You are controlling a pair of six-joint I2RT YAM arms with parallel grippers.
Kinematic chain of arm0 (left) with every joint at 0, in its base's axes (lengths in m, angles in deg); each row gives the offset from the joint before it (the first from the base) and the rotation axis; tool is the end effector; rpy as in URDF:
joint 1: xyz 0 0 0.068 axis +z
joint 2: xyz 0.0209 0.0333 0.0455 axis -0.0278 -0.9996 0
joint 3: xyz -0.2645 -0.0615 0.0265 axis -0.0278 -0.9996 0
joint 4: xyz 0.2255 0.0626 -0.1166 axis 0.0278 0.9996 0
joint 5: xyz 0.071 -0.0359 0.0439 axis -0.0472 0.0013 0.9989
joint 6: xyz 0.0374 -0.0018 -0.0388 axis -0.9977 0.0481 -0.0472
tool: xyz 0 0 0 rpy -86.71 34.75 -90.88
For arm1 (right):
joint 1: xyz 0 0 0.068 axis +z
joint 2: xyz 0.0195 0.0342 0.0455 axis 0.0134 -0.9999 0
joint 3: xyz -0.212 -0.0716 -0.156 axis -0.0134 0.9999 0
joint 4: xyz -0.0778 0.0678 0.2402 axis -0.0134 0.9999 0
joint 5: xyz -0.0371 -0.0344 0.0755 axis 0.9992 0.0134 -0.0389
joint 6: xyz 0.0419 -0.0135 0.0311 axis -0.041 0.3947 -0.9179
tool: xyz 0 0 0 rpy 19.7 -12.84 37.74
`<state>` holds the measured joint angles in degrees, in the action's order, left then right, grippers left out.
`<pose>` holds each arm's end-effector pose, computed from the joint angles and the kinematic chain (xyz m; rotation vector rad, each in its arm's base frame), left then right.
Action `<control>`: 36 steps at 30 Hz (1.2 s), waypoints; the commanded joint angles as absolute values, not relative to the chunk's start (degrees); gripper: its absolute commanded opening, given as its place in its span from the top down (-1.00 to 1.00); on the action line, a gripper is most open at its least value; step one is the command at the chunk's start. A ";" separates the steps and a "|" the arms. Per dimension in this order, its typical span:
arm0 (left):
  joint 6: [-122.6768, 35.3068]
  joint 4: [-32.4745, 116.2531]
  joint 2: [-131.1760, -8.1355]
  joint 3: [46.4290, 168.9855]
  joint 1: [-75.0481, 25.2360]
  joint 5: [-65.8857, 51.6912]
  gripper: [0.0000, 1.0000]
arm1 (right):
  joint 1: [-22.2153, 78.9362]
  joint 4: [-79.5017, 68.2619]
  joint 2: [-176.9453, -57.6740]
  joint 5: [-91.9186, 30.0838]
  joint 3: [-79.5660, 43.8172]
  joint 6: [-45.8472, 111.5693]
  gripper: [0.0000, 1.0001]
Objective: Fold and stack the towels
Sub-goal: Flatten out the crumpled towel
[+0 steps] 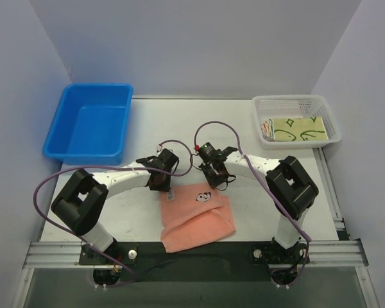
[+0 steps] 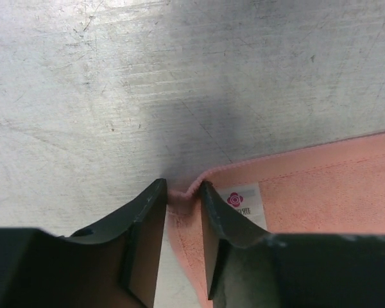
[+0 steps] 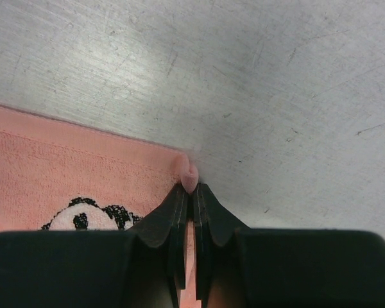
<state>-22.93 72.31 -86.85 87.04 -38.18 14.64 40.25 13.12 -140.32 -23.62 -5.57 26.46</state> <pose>0.2313 -0.1819 0.1597 0.1181 2.7128 -0.0308 0.2741 0.2389 0.1600 -0.6413 2.5819 0.3310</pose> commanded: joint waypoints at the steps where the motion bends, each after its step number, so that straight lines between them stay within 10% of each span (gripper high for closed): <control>1: -21.96 75.72 -91.37 84.14 -38.92 12.77 0.29 | 40.28 14.00 -143.55 -21.52 -1.57 27.19 1.00; 8: -22.13 76.51 -91.46 84.84 -39.19 12.76 0.99 | 40.37 13.74 -142.32 -21.17 -1.21 27.20 1.00; 36: -56.74 74.68 -66.77 143.82 -39.98 20.08 1.00 | 34.74 15.85 -109.45 -15.88 -42.34 43.53 1.00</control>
<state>-50.45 78.95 -70.80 140.62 -39.64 22.73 34.83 14.41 -112.30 -14.72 -40.32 38.86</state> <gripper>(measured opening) 0.048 0.056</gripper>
